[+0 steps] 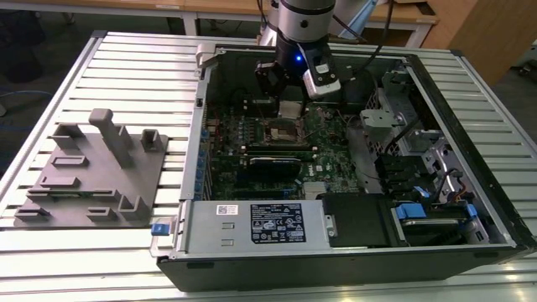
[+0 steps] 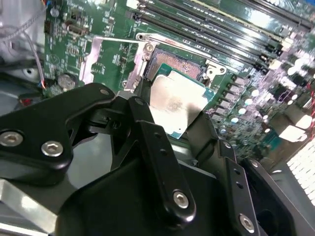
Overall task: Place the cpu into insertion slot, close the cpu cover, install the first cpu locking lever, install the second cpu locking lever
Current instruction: 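Place the cpu into insertion slot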
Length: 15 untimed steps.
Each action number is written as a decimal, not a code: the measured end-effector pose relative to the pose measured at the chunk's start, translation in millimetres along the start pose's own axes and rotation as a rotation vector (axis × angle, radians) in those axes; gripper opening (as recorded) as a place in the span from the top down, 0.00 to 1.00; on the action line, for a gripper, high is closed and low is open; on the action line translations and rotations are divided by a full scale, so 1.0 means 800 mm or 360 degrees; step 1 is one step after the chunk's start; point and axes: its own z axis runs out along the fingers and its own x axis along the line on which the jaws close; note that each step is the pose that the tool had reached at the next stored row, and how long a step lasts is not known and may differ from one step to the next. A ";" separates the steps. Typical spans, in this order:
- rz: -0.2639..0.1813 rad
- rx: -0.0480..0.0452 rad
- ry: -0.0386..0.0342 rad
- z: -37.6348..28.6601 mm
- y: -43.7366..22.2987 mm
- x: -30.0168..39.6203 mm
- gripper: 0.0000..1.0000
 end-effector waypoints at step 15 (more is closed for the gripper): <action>0.0434 0.0012 -0.0037 0.0051 -0.0004 0.0001 0.46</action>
